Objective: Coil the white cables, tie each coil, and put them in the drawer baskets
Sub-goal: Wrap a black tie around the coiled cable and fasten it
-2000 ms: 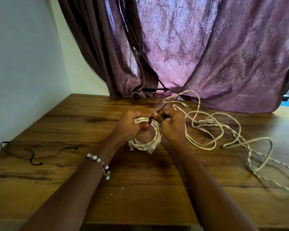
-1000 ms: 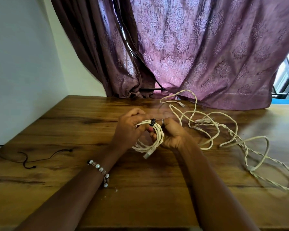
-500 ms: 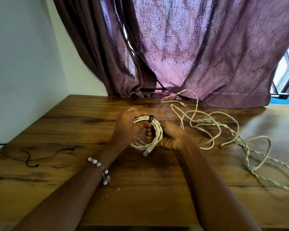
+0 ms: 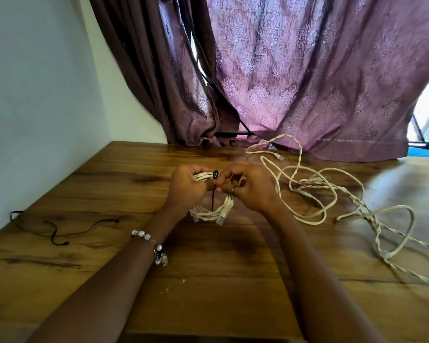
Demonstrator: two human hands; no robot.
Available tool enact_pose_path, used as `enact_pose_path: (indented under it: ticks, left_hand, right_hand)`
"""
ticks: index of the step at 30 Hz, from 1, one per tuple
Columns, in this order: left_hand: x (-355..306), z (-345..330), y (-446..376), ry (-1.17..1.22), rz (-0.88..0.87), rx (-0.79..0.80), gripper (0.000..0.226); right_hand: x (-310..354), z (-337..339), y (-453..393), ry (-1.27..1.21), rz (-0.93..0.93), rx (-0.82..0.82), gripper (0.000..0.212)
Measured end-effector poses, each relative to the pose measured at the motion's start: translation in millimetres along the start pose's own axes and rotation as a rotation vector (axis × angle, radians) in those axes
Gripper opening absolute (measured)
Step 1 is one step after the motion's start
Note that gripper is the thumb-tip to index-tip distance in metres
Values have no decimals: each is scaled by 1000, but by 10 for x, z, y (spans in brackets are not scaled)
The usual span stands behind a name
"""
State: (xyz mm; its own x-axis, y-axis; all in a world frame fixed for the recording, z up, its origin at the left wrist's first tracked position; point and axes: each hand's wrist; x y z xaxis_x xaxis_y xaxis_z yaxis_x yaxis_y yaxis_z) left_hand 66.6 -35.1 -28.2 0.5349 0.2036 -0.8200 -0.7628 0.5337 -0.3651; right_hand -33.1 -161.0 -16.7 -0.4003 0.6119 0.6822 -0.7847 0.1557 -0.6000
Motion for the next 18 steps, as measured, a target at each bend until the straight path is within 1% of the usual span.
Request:
enact_pose_path:
  ticks: [2,3,5,8,10,13,16,17,18]
  left_hand:
    - [-27,12,9,33,61,20,19]
    - [-44,19,15,70,97,30,18]
    - [-48,30,13,147,182,59,24]
    - [-15,36,-3,244,267,102,28]
    - [-22,45,-12,327,305,107,27]
    - [-32,54,-7,342,257,123,18]
    - [-26,41,20,322,195,218,19]
    - [-30,35,29,321,177,247,21]
    - [-36,31,36,322,159,266,21]
  right_hand:
    - [-44,-44,2,221,80,136,20]
    - [-61,-60,5,295,99,172,22]
    - [-76,-63,11,397,137,192,24]
    - [-74,-101,33,486,245,154,25]
    - [-76,-127,31,361,254,71,16]
    - [-51,-135,21,0,62,-115,15]
    - [-15,-141,49,-489,-127,-258,15]
    - [10,-141,60,-577,-178,-302,14]
    - [32,-144,69,-587,-213,-343,12]
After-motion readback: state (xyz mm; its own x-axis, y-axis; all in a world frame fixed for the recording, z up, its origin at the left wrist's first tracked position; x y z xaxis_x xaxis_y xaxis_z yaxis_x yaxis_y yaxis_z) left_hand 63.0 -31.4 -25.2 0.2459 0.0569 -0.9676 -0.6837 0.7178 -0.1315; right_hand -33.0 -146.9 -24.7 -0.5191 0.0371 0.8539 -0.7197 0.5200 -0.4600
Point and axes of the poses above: each hand's wrist, its own y-axis away from the middle knuckle, its own z-axis out of the back of the hand, x = y × z, and after that the axes turned 14 degrees about -y, right-handed
